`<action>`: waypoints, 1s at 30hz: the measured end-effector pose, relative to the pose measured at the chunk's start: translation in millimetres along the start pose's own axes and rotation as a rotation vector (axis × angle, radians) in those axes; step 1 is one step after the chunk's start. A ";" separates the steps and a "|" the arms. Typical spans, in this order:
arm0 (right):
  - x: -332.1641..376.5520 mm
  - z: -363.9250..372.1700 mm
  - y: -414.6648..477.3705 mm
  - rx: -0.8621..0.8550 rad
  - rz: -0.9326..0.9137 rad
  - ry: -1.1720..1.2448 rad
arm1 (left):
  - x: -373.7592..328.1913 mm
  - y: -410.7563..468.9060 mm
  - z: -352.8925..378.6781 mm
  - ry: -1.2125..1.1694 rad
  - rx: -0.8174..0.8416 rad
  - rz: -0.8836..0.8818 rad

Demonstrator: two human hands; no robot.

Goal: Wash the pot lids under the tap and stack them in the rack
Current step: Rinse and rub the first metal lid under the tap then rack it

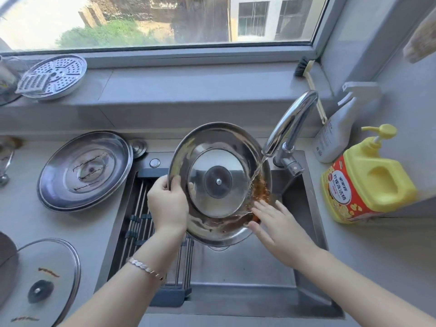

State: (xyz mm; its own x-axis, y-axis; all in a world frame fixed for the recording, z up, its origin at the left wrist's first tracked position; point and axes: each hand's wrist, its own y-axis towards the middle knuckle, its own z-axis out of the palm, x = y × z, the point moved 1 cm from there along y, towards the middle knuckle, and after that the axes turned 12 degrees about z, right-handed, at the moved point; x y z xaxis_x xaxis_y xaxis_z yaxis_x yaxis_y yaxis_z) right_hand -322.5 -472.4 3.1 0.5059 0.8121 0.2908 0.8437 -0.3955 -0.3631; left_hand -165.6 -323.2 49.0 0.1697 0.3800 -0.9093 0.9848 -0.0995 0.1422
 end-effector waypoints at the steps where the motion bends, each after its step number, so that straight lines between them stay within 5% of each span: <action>1: -2.3 3.9 -4.6 0.012 0.022 0.022 | -2.6 -0.1 -1.8 0.025 0.031 0.098; 7: -12.9 19.9 -23.2 0.102 0.125 0.034 | -11.2 -4.1 -11.4 0.368 0.167 0.769; 11: -11.9 29.9 -27.1 0.093 0.110 -0.016 | 2.5 -1.8 -16.1 0.521 0.154 0.942; 13: -4.0 37.2 -26.2 0.017 0.084 0.033 | 0.8 -1.7 -23.4 0.463 0.120 0.786; 15: 10.0 38.5 -21.5 -0.069 0.009 0.082 | 1.1 -3.2 -28.3 0.284 0.058 0.451; 18: 39.8 33.0 -11.4 -0.006 -0.086 0.201 | 0.9 -12.4 -26.9 0.097 0.005 0.130; 21: 64.4 36.3 4.3 0.036 0.076 0.262 | -1.5 -30.6 -17.9 0.067 -0.021 -0.119; 26: 47.4 27.8 49.1 -0.211 0.416 0.257 | 12.3 -54.3 -8.1 0.034 0.051 -0.315; 30: 44.8 26.3 56.5 -0.138 0.272 0.085 | 27.2 -57.9 -1.6 0.042 0.062 -0.432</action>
State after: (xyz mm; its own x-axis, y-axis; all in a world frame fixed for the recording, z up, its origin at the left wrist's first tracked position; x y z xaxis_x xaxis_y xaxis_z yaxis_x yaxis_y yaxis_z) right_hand -256.9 -447.1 -27.7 0.7247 0.6319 0.2748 0.6888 -0.6525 -0.3160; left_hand -217.9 -305.6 16.7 -0.2544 0.4357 -0.8634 0.9619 0.0219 -0.2724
